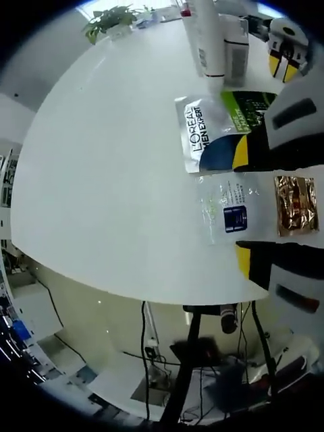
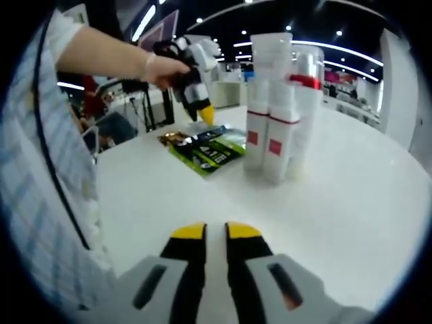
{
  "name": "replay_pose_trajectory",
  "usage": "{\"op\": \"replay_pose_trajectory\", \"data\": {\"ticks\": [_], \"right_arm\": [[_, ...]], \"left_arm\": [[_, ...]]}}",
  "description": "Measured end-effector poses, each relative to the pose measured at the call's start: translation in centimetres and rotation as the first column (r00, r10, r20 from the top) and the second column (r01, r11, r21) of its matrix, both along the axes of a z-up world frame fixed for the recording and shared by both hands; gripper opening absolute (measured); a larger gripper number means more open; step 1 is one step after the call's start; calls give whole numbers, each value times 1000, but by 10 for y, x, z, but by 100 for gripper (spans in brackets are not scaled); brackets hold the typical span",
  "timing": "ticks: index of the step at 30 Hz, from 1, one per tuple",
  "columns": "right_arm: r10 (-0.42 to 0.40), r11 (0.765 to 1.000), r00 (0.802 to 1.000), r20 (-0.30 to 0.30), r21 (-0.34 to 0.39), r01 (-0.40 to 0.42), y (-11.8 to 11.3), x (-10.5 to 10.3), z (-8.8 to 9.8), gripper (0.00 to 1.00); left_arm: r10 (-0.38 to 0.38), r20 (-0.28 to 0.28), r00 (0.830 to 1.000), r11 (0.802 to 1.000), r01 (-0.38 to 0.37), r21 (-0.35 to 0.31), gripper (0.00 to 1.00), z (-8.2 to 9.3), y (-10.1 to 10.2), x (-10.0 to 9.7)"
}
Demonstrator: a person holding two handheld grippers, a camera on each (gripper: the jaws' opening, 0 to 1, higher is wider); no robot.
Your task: Arrange the skincare products in the storage area until every visible bottle or jar stands upright without overlapping.
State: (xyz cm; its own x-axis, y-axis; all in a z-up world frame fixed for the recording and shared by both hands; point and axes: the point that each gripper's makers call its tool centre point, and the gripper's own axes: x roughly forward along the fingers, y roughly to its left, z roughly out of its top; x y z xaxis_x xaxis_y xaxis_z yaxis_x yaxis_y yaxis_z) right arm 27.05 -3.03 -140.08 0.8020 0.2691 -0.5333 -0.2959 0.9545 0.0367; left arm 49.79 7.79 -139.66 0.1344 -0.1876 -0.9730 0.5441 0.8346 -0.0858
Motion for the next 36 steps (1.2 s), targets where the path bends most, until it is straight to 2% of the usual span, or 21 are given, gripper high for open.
{"op": "replay_pose_trajectory", "data": {"ticks": [3, 14, 18, 31, 36], "right_arm": [[0, 1000, 1000, 1, 0, 0, 0, 0, 0, 10], [1, 1000, 1000, 5, 6, -1, 0, 0, 0, 10], [0, 1000, 1000, 5, 11, 0, 0, 0, 0, 10], [7, 1000, 1000, 4, 4, -7, 0, 0, 0, 10], [11, 1000, 1000, 4, 0, -11, 1, 0, -1, 10]], "left_arm": [[-2, 5, 1000, 1000, 2, 20, 41, -3, 2, 2], [10, 19, 1000, 1000, -10, 27, 41, -7, 1, 3], [-31, 38, 999, 998, 29, 56, 41, -8, 0, 1], [-16, 32, 999, 999, 15, 48, 42, -7, 1, 3], [-27, 49, 998, 999, 25, 47, 45, -5, 1, 4]]}}
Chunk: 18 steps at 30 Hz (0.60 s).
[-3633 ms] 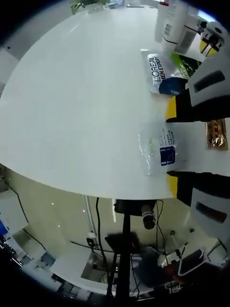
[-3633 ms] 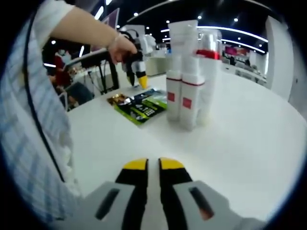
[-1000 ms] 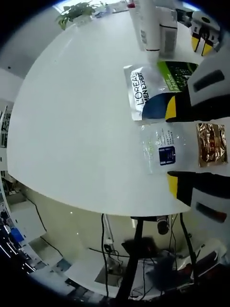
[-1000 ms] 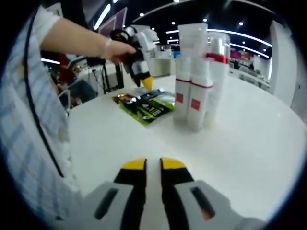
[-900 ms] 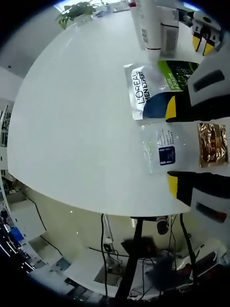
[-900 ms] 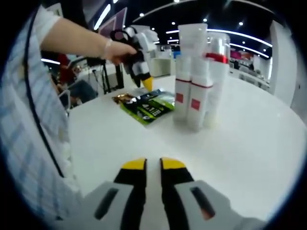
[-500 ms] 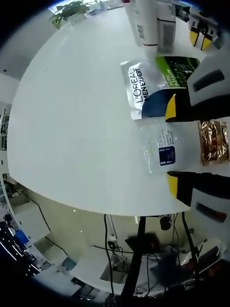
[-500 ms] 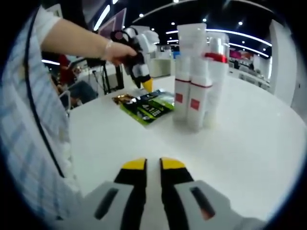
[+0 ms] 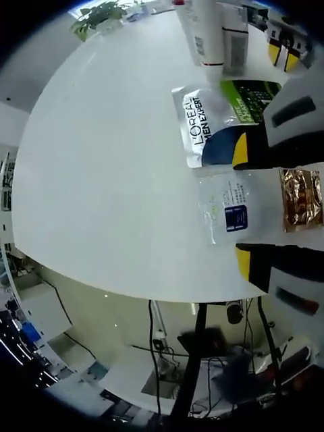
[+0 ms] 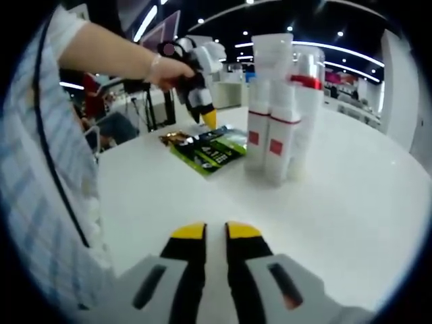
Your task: Arrange the skincare products in the storage area until every visible bottle or jar stands upright without overlapping.
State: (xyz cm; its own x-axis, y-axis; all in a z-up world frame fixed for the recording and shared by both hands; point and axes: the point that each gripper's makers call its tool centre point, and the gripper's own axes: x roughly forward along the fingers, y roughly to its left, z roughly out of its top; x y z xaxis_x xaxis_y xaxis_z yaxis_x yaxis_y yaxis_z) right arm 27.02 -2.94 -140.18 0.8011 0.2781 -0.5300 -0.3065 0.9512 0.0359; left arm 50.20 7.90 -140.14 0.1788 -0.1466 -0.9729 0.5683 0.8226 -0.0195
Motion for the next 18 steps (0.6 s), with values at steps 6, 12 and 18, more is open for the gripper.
{"op": "replay_pose_trajectory", "data": {"ticks": [6, 12, 18], "right_arm": [[0, 1000, 1000, 1, -2, 0, 0, 0, 0, 10], [-1, 1000, 1000, 3, -3, 1, 0, 0, 0, 10], [-1, 1000, 1000, 5, -1, 1, 0, 0, 0, 10]], "left_arm": [[12, -4, 1000, 1000, -12, -18, 45, 3, -3, 0], [6, 26, 1000, 1000, -6, -19, 46, 9, 3, 3], [-6, 80, 997, 996, 14, -93, 45, 29, 6, 0]]}}
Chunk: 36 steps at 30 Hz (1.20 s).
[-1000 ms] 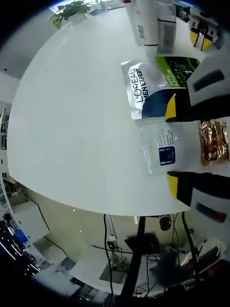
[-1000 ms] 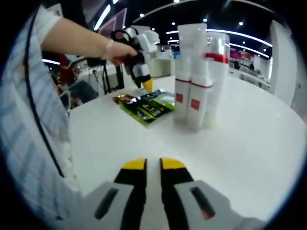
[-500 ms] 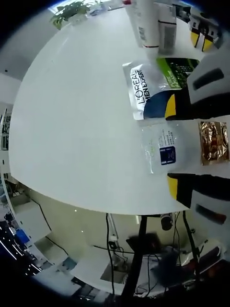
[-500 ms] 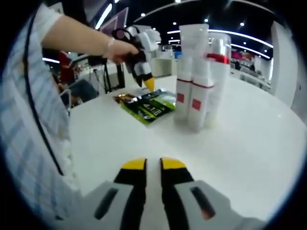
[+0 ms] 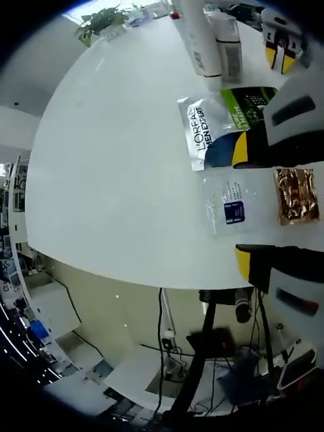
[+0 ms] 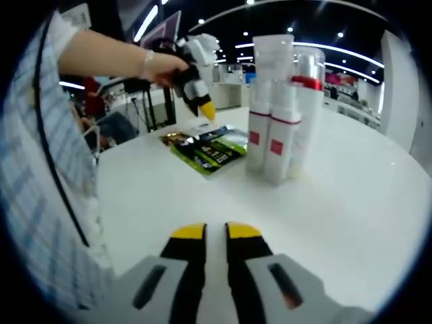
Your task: Arrange the skincare products in the storage area until every visible bottle or jar stands upright without overlapping.
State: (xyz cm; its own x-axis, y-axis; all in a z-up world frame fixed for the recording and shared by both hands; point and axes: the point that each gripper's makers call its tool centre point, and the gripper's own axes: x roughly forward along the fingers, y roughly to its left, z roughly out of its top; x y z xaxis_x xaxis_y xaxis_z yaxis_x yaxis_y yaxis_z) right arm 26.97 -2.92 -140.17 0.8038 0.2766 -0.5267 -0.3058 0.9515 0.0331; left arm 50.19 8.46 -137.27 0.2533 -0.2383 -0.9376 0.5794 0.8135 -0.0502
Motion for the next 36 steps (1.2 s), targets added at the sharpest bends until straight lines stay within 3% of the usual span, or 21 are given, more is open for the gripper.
{"op": "replay_pose_trajectory", "data": {"ticks": [5, 11, 15, 18, 22, 27, 29, 36], "right_arm": [[2, 1000, 1000, -1, -2, -2, 0, 0, 0, 10], [2, 1000, 1000, -2, -3, -2, 0, 0, 1, 10], [10, 1000, 1000, -6, -10, -10, 3, 1, 4, 10], [14, 1000, 1000, -8, -13, -14, 5, 1, 5, 10], [15, 1000, 1000, -11, -13, -15, 7, 1, 7, 10], [21, 1000, 1000, -21, -20, -21, 10, 1, 6, 10], [25, 999, 999, -24, -21, -25, 11, 1, 6, 10], [24, 999, 999, -27, -27, -25, 12, 1, 5, 10]], "left_arm": [[-7, 28, 1000, 997, 9, -81, 45, 11, 12, -20], [10, 55, 998, 982, 1, -187, 43, 8, 32, -45], [44, 106, 993, 973, -19, -230, 40, -1, 55, -54], [79, 93, 992, 964, -52, -261, 35, -10, 66, -62], [98, 98, 990, 963, -69, -262, 35, -21, 76, -68], [118, 109, 987, 950, -81, -302, 34, -27, 75, -72], [105, 138, 985, 945, -56, -322, 34, -24, 74, -70], [106, 149, 983, 948, -55, -315, 31, -23, 68, -74]]}}
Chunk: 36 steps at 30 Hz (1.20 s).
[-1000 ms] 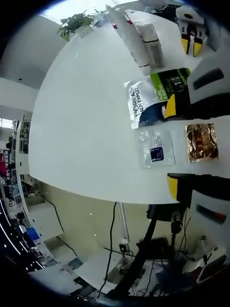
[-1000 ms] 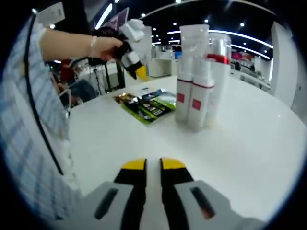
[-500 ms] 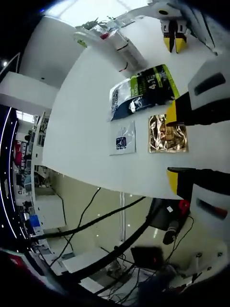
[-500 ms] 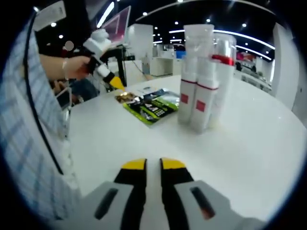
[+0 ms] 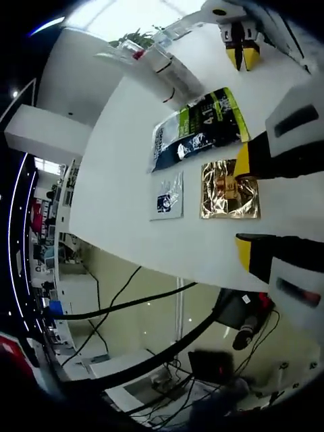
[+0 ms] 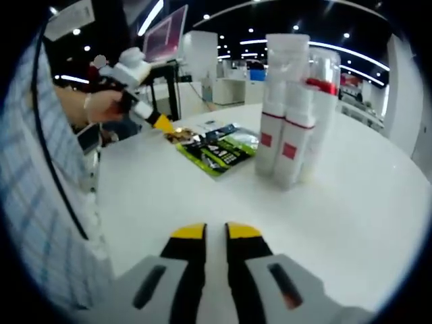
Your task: Arrange the skincare products in the storage area until every visible bottle or jar stands upright without overlapping.
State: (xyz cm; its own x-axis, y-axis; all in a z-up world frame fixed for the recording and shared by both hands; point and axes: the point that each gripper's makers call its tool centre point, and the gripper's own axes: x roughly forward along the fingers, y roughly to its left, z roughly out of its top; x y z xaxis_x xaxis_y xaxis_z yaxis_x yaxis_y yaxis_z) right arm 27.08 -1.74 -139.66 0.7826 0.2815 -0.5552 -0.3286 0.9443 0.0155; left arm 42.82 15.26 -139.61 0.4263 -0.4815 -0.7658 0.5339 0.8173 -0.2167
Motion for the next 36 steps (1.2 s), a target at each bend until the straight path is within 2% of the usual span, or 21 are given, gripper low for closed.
{"op": "replay_pose_trajectory", "data": {"ticks": [2, 7, 12, 24, 30, 36], "right_arm": [[-2, 1000, 1000, 2, -1, 2, 0, 0, 0, 10], [-4, 1000, 1000, 2, -1, 4, 2, 0, 0, 10], [-4, 1000, 1000, 1, -2, 4, 3, 1, 0, 10], [-3, 1000, 1000, 6, 1, 3, 2, 1, -1, 10], [0, 1000, 1000, 9, -1, 0, 2, 2, -1, 10], [4, 1000, 1000, 10, 1, -4, 3, 2, -2, 10]], "left_arm": [[-3, 26, 1000, 1000, 3, 6, 31, -1, -2, 0], [9, 49, 999, 1000, -10, 19, 30, -2, -5, 1], [8, 97, 995, 997, -15, 75, 30, -5, -6, 6], [15, 126, 992, 997, -25, 77, 30, -6, -14, 1], [46, 116, 992, 996, -55, 68, 30, -6, -15, -4], [43, 129, 991, 996, -54, 77, 30, -7, -14, -6]]}}
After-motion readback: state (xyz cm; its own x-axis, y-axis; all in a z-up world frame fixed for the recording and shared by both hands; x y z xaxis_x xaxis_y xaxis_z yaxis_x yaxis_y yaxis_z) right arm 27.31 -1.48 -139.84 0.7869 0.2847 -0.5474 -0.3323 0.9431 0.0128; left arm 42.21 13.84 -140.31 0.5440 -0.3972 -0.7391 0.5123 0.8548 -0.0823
